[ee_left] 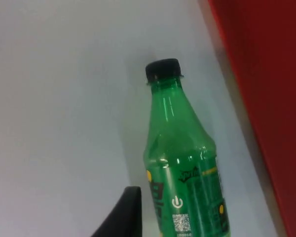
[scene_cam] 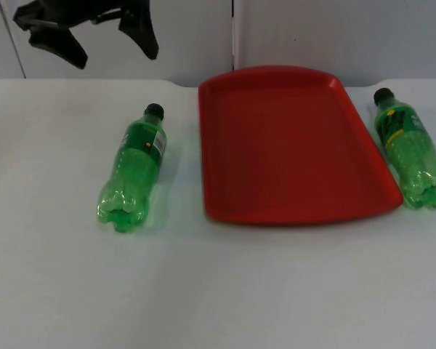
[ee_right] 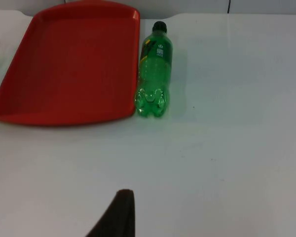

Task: Place the bottle upright on the tray.

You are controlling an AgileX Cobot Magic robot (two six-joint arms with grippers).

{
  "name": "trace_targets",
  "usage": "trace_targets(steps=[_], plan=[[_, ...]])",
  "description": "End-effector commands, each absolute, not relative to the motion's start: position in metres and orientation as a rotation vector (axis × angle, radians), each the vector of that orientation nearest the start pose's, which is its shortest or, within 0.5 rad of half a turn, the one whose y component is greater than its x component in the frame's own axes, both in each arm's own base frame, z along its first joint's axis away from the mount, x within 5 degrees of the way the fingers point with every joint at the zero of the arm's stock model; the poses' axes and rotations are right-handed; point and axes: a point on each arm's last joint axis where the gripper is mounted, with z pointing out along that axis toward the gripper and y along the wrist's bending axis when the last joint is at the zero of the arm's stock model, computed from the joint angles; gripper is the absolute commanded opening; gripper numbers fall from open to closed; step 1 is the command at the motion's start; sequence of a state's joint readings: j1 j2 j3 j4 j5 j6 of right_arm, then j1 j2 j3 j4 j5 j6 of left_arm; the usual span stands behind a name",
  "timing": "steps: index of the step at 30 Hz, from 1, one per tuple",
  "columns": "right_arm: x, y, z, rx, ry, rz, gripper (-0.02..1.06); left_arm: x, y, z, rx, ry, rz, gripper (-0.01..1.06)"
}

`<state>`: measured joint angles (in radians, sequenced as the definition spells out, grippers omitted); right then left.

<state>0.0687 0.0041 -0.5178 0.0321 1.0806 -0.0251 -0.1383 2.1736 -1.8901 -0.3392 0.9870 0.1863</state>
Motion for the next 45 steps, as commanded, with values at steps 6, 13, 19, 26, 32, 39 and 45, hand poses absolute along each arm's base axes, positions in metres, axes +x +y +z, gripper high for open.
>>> trace_targets(steps=[6, 13, 19, 26, 32, 39, 45], plan=[[-0.008, 0.002, 0.281, -0.109, 2.042, 0.058, 1.05, 0.484, -0.105, 0.198, 0.229, 2.834, -0.373, 1.05], [-0.008, 0.002, 0.281, -0.109, 2.042, 0.058, 1.05, 0.490, -0.118, 0.160, 0.209, 2.922, -0.337, 1.05], [-0.008, 0.002, 0.281, -0.109, 2.042, 0.058, 1.05, 0.491, -0.123, 0.134, 0.185, 2.970, -0.342, 1.05], [-0.008, 0.002, 0.281, -0.109, 2.042, 0.058, 1.05, 0.491, -0.123, 0.106, 0.177, 3.021, -0.342, 1.05], [-0.008, 0.002, 0.281, -0.109, 2.042, 0.058, 1.05, 0.491, -0.124, 0.089, 0.169, 3.058, -0.350, 1.05], [-0.008, 0.002, 0.281, -0.109, 2.042, 0.058, 1.05, 0.492, -0.124, 0.086, 0.159, 3.050, -0.362, 1.05], [-0.008, 0.002, 0.281, -0.109, 2.042, 0.058, 1.05, 0.492, -0.124, 0.085, 0.168, 3.044, -0.361, 1.05]])
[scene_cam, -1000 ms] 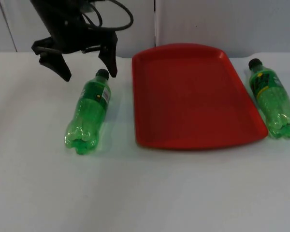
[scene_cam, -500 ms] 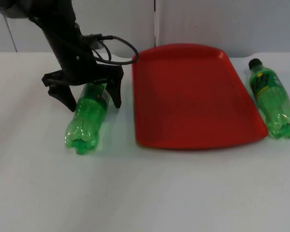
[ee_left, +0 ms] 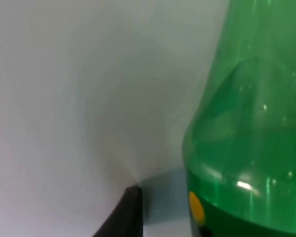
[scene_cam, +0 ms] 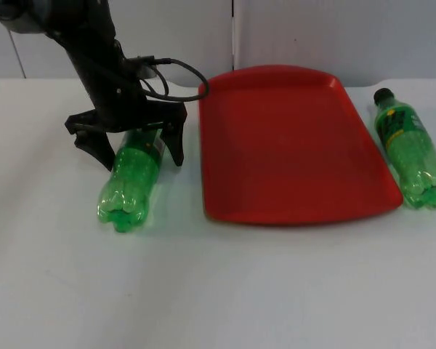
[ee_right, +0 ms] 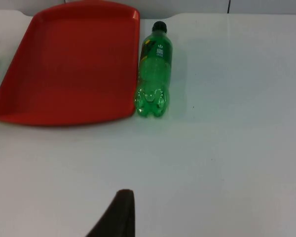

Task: Place the bottle upright on the tray.

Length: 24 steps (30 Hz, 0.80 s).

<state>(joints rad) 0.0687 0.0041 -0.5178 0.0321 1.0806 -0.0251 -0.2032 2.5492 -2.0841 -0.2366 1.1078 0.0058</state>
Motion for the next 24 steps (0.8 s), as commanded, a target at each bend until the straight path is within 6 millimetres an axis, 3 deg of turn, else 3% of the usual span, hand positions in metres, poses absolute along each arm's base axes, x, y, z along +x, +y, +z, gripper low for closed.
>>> trace_targets(steps=[1, 20, 23, 24], plan=[[-0.0077, 0.0018, 0.2805, -0.109, 2.042, 0.058, 1.05, 0.4921, -0.1244, 0.0850, 0.174, 3.044, -0.361, 1.05], [-0.0077, 0.0018, 0.2805, -0.109, 2.042, 0.058, 1.05, 0.4990, -0.1252, 0.0929, 0.190, 2.998, -0.354, 1.04], [-0.0077, 0.0018, 0.2805, -0.109, 2.042, 0.058, 1.05, 0.4979, -0.1257, 0.0929, 0.188, 3.009, -0.366, 0.90], [-0.0077, 0.0018, 0.2805, -0.109, 2.042, 0.058, 1.05, 0.4979, -0.1257, 0.0929, 0.188, 3.009, -0.366, 0.90]])
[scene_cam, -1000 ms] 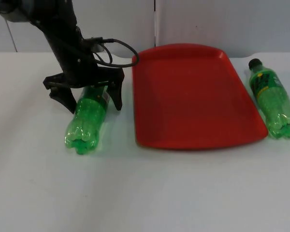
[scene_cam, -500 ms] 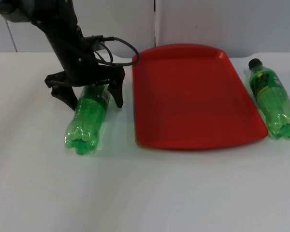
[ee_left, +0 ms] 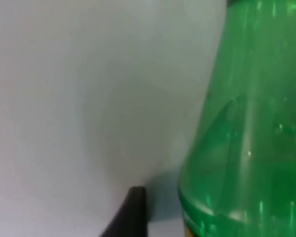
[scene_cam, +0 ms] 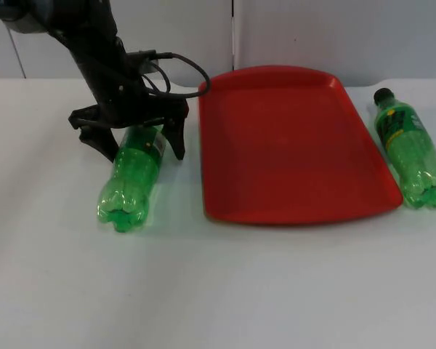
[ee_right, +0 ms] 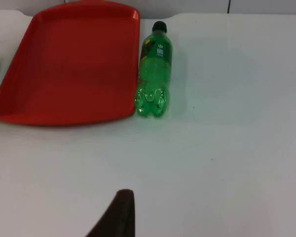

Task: Place the bottle upright on the tray.

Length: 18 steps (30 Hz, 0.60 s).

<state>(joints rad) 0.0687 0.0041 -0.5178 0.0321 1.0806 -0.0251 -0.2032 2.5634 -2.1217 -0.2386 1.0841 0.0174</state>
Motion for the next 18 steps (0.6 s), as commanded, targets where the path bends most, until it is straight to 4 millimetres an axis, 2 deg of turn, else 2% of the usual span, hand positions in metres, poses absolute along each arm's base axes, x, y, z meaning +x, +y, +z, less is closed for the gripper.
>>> trace_targets(steps=[1, 4, 5, 8, 9, 11, 15, 16, 18], plan=[[-0.008, 0.002, 0.281, -0.109, 2.042, 0.058, 1.05, 0.497, -0.126, 0.093, 0.182, 3.017, -0.369, 0.82], [-0.008, 0.002, 0.281, -0.109, 2.042, 0.058, 1.05, 0.494, -0.126, 0.094, 0.149, 3.050, -0.375, 0.45], [-0.008, 0.002, 0.281, -0.109, 2.042, 0.058, 1.05, 0.494, -0.126, 0.094, 0.149, 3.050, -0.375, 0.45], [-0.008, 0.002, 0.281, -0.109, 2.042, 0.058, 1.05, 0.492, -0.126, 0.097, 0.156, 3.074, -0.387, 0.07], [-0.008, 0.002, 0.281, -0.109, 2.042, 0.058, 1.05, 0.491, -0.127, 0.100, 0.169, 3.072, -0.404, 0.00], [-0.008, 0.002, 0.281, -0.109, 2.042, 0.058, 1.05, 0.491, -0.127, 0.103, 0.167, 3.072, -0.414, 0.00], [-0.008, 0.002, 0.281, -0.109, 2.042, 0.058, 1.05, 0.491, -0.128, 0.130, 0.171, 3.019, -0.431, 0.00], [-0.008, 0.002, 0.281, -0.109, 2.042, 0.058, 1.05, 0.491, -0.128, 0.130, 0.171, 3.019, -0.431, 0.00], [-0.008, 0.002, 0.281, -0.109, 2.042, 0.058, 1.05, 0.491, -0.128, 0.155, 0.198, 2.951, -0.436, 0.00]])
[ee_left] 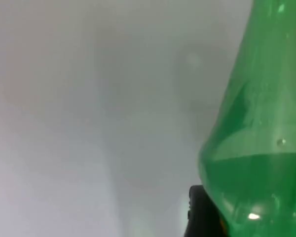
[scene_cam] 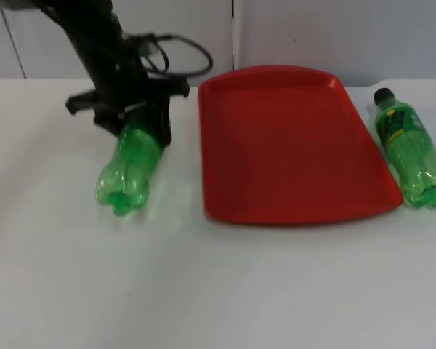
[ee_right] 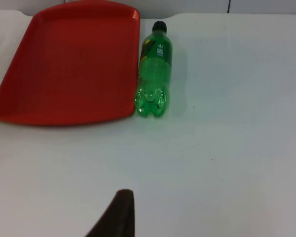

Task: Place the bottle upright on the tray.

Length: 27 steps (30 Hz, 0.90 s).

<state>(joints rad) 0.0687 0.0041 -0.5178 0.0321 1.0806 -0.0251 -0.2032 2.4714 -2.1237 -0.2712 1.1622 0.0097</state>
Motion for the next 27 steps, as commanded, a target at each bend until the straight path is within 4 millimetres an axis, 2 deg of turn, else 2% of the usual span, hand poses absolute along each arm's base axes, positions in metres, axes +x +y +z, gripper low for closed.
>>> trace_targets(steps=[1, 2, 3, 4, 8, 9, 14, 15, 17, 19, 20, 25, 27], plan=[[-0.008, 0.002, 0.281, -0.109, 2.042, 0.058, 1.05, 0.491, -0.128, 0.176, 0.203, 2.889, -0.444, 0.00], [-0.008, 0.002, 0.281, -0.109, 2.042, 0.058, 1.05, 0.491, -0.128, 0.184, 0.201, 2.864, -0.448, 0.00], [-0.008, 0.002, 0.281, -0.109, 2.042, 0.058, 1.05, 0.490, -0.128, 0.203, 0.202, 2.813, -0.456, 0.00], [-0.008, 0.002, 0.281, -0.109, 2.042, 0.058, 1.05, 0.490, -0.128, 0.203, 0.202, 2.813, -0.456, 0.00], [-0.008, 0.002, 0.281, -0.109, 2.042, 0.058, 1.05, 0.479, -0.126, 0.292, 0.188, 2.528, -0.491, 0.00], [-0.008, 0.002, 0.281, -0.109, 2.042, 0.058, 1.05, 0.479, -0.126, 0.292, 0.188, 2.528, -0.491, 0.00], [-0.008, 0.002, 0.281, -0.109, 2.042, 0.058, 1.05, 0.451, -0.123, 0.381, 0.213, 2.231, -0.542, 0.00], [-0.008, 0.002, 0.281, -0.109, 2.042, 0.058, 1.05, 0.451, -0.123, 0.381, 0.213, 2.231, -0.542, 0.00], [-0.008, 0.002, 0.281, -0.109, 2.042, 0.058, 1.05, 0.437, -0.121, 0.409, 0.226, 2.141, -0.554, 0.00], [-0.008, 0.002, 0.281, -0.109, 2.042, 0.058, 1.05, 0.426, -0.118, 0.428, 0.239, 2.081, -0.547, 0.00], [-0.008, 0.002, 0.281, -0.109, 2.042, 0.058, 1.05, 0.426, -0.118, 0.428, 0.239, 2.081, -0.547, 0.00], [-0.008, 0.002, 0.281, -0.109, 2.042, 0.058, 1.05, 0.403, -0.114, 0.464, 0.249, 1.953, -0.558, 0.00], [-0.008, 0.002, 0.281, -0.109, 2.042, 0.058, 1.05, 0.400, -0.114, 0.469, 0.249, 1.925, -0.561, 0.00]])
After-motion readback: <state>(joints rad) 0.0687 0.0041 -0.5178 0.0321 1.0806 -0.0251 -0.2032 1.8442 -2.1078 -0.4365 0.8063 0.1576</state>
